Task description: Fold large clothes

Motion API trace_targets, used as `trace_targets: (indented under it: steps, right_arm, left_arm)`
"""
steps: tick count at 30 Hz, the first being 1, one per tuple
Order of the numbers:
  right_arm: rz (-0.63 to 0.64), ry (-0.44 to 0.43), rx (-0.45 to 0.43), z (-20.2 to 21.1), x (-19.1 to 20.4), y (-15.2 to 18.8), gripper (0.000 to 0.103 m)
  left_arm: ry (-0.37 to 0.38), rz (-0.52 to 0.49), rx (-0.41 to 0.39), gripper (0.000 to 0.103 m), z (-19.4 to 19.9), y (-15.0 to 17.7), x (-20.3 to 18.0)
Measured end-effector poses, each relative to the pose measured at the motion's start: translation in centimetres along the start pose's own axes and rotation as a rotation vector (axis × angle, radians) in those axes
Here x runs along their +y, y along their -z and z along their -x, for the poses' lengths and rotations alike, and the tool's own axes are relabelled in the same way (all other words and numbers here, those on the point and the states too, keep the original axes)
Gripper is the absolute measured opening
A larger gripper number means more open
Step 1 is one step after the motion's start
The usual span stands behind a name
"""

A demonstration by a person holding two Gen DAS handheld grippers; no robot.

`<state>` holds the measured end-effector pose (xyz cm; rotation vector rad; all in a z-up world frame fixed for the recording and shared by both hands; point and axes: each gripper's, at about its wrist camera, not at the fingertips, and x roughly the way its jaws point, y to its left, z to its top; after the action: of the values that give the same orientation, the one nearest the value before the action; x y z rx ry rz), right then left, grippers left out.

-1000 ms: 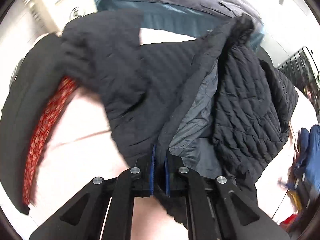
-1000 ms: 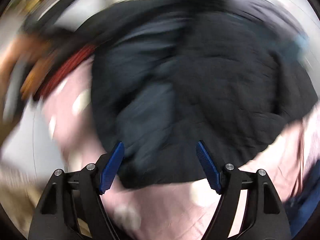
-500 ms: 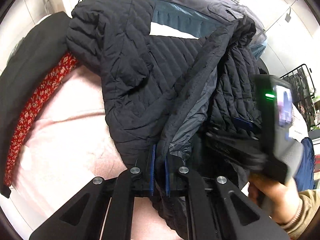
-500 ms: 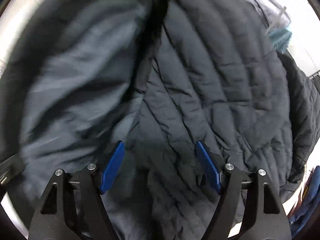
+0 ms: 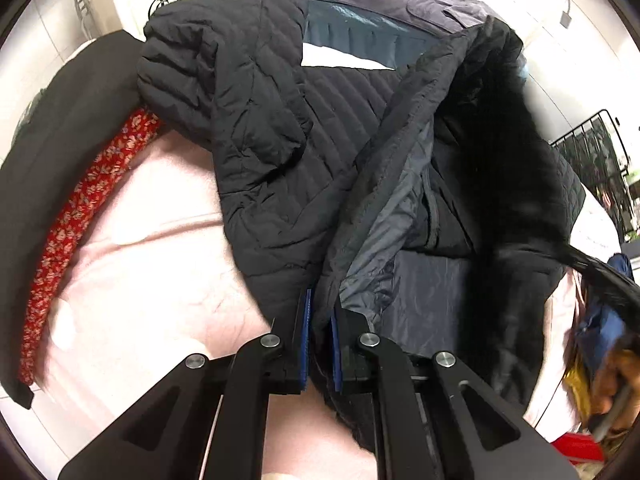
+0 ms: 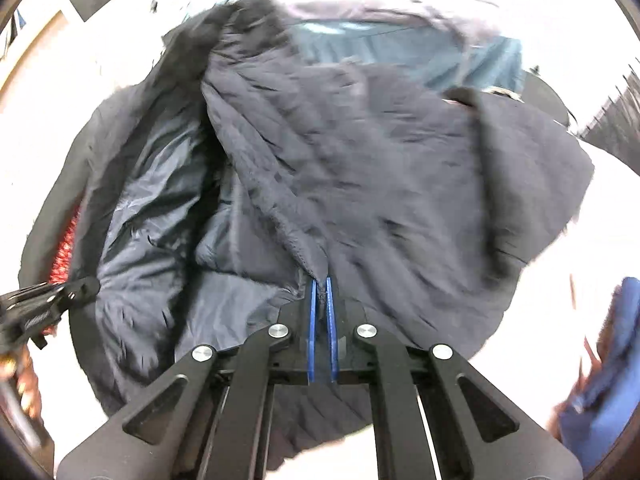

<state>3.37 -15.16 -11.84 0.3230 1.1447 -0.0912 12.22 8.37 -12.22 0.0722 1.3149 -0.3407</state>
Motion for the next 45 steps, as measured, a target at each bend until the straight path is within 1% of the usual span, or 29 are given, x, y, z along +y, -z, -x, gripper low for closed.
trace_targets:
  steps: [1,3,6,7,9,12,14,15,17,19,20,21,22,23,24,25,27,28,30,32,33,34,36,38,39,40,41,42,45]
  right_arm:
    - [-0.017,-0.001,-0.007,1.2,-1.1,0.7,0.005]
    - [-0.051,0.018,-0.036,4.6,-4.9,2.3,0.005]
    - [-0.078,0.059,-0.056,8.2,-8.0,5.2,0.005]
    - [-0.083,0.07,-0.055,8.4,-9.1,5.6,0.005]
    - [-0.101,0.096,-0.04,9.5,-10.7,8.1,0.005]
    - [-0.134,0.112,-0.005,10.0,-12.7,11.4,0.005]
    - [-0.163,0.123,0.047,9.3,-14.1,13.9,0.005]
    - [-0.175,0.131,0.061,9.0,-14.0,14.8,0.005]
    - [-0.19,0.142,0.124,7.3,-14.9,16.8,0.005]
    - [-0.18,0.173,0.169,6.0,-15.5,18.6,0.005]
    - [-0.182,0.173,0.189,5.5,-15.6,19.5,0.005]
    - [-0.181,0.158,0.235,4.3,-15.9,20.7,0.005]
    - [-0.176,0.158,0.271,3.5,-16.2,21.5,0.006]
    - [-0.169,0.169,0.307,2.7,-16.5,22.3,0.011]
    - [-0.166,0.182,0.333,2.2,-16.7,23.0,0.022]
    - [-0.166,0.203,0.352,2.0,-17.0,23.7,0.042]
    - [-0.183,0.245,0.342,2.6,-18.0,24.5,0.066]
    - [-0.197,0.246,0.325,3.1,-18.4,24.5,0.067]
    - [-0.243,0.211,0.293,4.4,-19.5,24.0,0.067]
    - [-0.268,0.147,0.245,5.7,-20.1,23.3,0.067]
    - [-0.273,0.095,0.204,6.4,-20.1,22.4,0.068]
    - [-0.273,0.059,0.178,6.8,-20.2,21.9,0.073]
    - [-0.266,-0.025,0.142,7.1,-19.9,20.6,0.08]
    - [-0.267,-0.078,0.129,6.8,-19.5,19.5,0.08]
    - [-0.276,-0.104,0.122,6.7,-19.4,19.1,0.08]
    - [-0.287,-0.119,0.117,6.7,-18.1,19.1,0.081]
    - [-0.305,-0.126,0.118,6.3,-17.7,19.0,0.082]
    - [-0.327,-0.129,0.137,5.3,-17.8,19.0,0.083]
    - [-0.377,-0.142,0.215,1.2,-18.0,19.7,0.083]
  left_arm:
    - [-0.006,-0.01,-0.003,0.009,0.5,0.4,0.0]
    - [-0.021,-0.033,-0.014,0.009,1.7,1.4,0.2]
    - [-0.046,-0.05,-0.022,0.009,3.3,3.3,0.9]
    - [-0.056,-0.055,-0.022,0.009,3.6,3.9,1.1]
    - [-0.085,-0.063,-0.011,0.009,4.2,5.5,1.8]
    - [-0.119,-0.049,0.033,0.009,3.8,8.3,3.3]
    - [-0.142,-0.023,0.085,0.009,2.8,10.6,4.7]
    - [-0.155,-0.019,0.104,0.009,2.3,11.5,5.2]
    - [-0.172,-0.007,0.159,0.009,0.8,14.0,6.5]
    - [-0.173,0.011,0.213,0.011,-0.5,16.0,7.8]
    - [-0.162,0.017,0.245,0.011,-1.5,17.3,8.5]
    - [-0.149,0.017,0.263,0.013,-2.1,18.1,8.8]
    - [-0.151,0.013,0.273,0.021,-2.6,18.9,9.1]
    - [-0.168,0.006,0.275,0.027,-2.9,19.5,9.3]
    - [-0.202,-0.004,0.282,0.04,-3.0,20.2,9.6]
    - [-0.212,-0.007,0.287,0.047,-3.0,20.6,10.0]
    - [-0.196,0.009,0.272,0.051,-2.3,20.9,10.9]
    - [-0.191,0.021,0.257,0.053,-1.7,20.9,11.4]
    - [-0.186,0.048,0.207,0.059,-0.2,20.1,12.2]
    - [-0.162,0.092,0.133,0.063,1.4,18.6,12.9]
    - [-0.145,0.11,0.108,0.067,2.0,18.0,13.0]
    - [-0.115,0.132,0.079,0.071,2.6,17.2,13.1]
    - [-0.073,0.153,0.044,0.071,3.0,15.6,13.0]
    - [-0.02,0.175,0.029,0.072,2.6,14.2,12.5]
    - [0.003,0.182,0.026,0.077,2.3,13.8,12.2]
    - [0.033,0.185,0.027,0.082,1.7,13.5,11.8]
    - [0.046,0.18,0.033,0.083,1.4,14.1,11.2]
    - [0.051,0.169,0.054,0.084,0.1,14.1,10.2]
    - [0.041,0.156,0.167,0.084,-3.3,15.0,8.3]
